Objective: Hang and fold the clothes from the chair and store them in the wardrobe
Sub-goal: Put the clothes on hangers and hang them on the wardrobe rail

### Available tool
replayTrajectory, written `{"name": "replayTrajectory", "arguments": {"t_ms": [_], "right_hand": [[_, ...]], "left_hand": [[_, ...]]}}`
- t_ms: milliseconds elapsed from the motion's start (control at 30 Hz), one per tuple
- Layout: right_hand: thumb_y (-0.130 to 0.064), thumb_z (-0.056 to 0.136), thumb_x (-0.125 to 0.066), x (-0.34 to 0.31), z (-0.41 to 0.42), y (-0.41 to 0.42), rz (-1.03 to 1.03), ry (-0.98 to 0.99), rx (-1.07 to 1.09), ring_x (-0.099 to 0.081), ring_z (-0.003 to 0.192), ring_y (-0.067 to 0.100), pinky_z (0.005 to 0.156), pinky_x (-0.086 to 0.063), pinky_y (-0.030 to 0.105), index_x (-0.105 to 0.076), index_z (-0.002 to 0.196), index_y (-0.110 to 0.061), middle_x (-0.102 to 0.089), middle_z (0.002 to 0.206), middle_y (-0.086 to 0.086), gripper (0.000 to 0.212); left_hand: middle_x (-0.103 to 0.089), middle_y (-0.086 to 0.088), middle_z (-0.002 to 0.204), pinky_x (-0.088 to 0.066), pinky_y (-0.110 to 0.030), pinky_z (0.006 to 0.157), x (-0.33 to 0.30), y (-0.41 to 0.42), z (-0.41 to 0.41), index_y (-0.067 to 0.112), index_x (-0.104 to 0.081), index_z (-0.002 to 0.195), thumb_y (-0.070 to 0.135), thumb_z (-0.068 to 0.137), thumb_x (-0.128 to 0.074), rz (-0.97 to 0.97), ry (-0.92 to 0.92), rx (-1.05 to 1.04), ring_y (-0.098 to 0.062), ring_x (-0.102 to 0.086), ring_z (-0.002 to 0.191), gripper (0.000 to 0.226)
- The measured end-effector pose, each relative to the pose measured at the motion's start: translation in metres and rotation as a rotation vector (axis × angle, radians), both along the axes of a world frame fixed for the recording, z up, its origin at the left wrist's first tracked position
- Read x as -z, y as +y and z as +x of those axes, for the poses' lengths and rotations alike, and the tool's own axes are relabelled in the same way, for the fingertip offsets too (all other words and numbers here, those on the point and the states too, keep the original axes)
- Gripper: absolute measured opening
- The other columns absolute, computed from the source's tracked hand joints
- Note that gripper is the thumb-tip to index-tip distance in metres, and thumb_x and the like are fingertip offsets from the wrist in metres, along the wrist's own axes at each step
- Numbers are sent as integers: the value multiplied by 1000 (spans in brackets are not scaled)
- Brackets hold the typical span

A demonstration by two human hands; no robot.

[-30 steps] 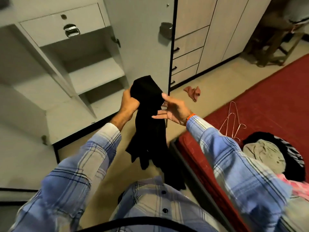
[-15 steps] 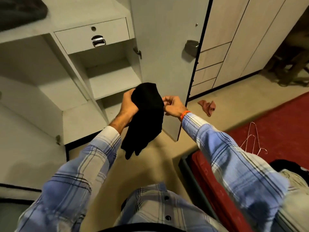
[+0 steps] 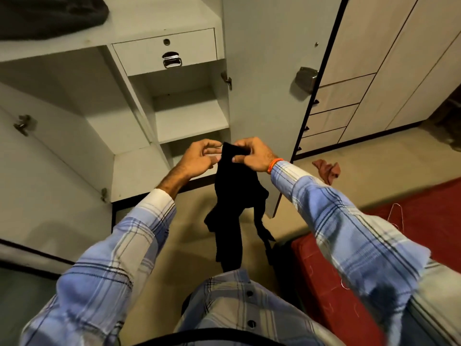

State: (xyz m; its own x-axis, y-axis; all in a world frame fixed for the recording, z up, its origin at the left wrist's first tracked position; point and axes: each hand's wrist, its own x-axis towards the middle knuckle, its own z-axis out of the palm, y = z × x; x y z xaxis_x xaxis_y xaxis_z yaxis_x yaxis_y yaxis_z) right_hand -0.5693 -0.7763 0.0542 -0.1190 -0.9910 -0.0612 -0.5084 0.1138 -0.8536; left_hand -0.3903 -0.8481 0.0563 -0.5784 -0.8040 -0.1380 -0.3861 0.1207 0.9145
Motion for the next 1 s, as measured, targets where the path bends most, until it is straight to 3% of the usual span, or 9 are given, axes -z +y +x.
{"name": "replayTrajectory", "arguments": {"t_ms": [200,267,400,533,633,700,767,900,1000], "right_hand": [[5,87,-62,-4,6,-4,-99,-114,19,-49,52,-8,58,-39,13,-66,84,-12,-56,62,-14,18],[2,87,-63,-8,4,-6,-100,-111,13,-55,61,-7,66,-43,16,-68,85,-18,-61,66,-17,21],[0,87,-63,-12,4,-6,-107,-109,22,-67,96,19,96,-51,36,-70,115,-6,-71,98,1,28],[4,88,-59,-16,7,-1,-43,-93,-50,-66,105,25,102,-49,39,-67,121,-5,-71,108,6,34],[13,82,-49,-21,13,5,44,-130,-82,-67,87,21,89,-53,32,-67,119,-2,-73,93,7,44],[10,76,-44,-22,17,9,89,-144,-91,-59,80,41,79,-53,44,-66,115,7,-67,92,31,45],[5,72,-40,-17,17,13,119,-193,-73,-51,79,46,77,-50,49,-66,112,7,-57,97,41,47],[13,90,-44,-10,19,21,104,-392,5,-53,87,30,71,-52,32,-64,119,4,-60,106,33,37],[8,92,-55,-5,22,22,73,-538,71,-66,80,17,64,-58,24,-63,118,5,-68,99,16,28]], "left_hand": [[-63,1,116,-50,-27,91,-6,-4,-5,19,-58,120,-5,84,-67,-163,-2,10,-12,-60,109,44],[-65,2,110,-53,-27,81,-11,-8,-5,17,-60,116,-1,85,-69,-136,5,-17,-13,-62,105,37],[-65,-5,87,-58,-24,69,-17,-3,-8,2,-64,111,1,94,-58,97,19,-48,-15,-64,80,18],[-61,-11,88,-57,-24,66,-27,6,-16,2,-62,88,-7,93,-35,409,183,-213,-18,-60,76,29],[-61,-7,93,-56,-31,77,-31,5,-18,9,-59,93,20,98,-47,487,154,-171,-18,-63,81,17],[-69,-5,91,-54,-33,86,-32,4,-19,6,-69,99,35,89,-68,395,32,-100,-17,-67,86,30],[-73,-7,91,-54,-31,87,-33,5,-21,2,-73,103,31,81,-78,350,-33,-101,-17,-69,87,37],[-73,-11,98,-56,-27,72,-36,3,-22,4,-73,100,14,86,-73,254,-100,-103,-19,-67,90,17],[-68,-12,95,-59,-35,78,-40,4,-23,1,-70,100,0,83,-65,156,-175,-107,-25,-67,90,18]]}}
